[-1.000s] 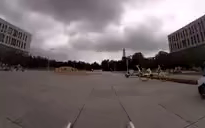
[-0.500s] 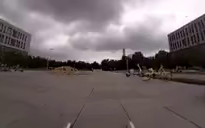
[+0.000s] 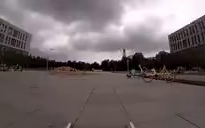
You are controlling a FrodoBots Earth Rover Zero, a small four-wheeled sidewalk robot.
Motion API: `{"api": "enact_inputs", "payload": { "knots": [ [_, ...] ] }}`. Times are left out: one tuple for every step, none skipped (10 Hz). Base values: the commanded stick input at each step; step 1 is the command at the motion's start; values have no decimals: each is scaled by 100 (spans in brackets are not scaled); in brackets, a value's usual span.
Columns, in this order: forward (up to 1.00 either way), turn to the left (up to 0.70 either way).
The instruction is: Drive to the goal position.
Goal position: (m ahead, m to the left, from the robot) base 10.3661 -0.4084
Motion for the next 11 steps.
{"api": "enact_inputs", "payload": {
  "knots": [
    [50, 1],
    [50, 1],
    [50, 1],
    [50, 1],
    [50, 1],
    [50, 1],
    [50, 1],
    [50, 1],
    [50, 1],
    [50, 1],
    [50, 1]
  ]
}}
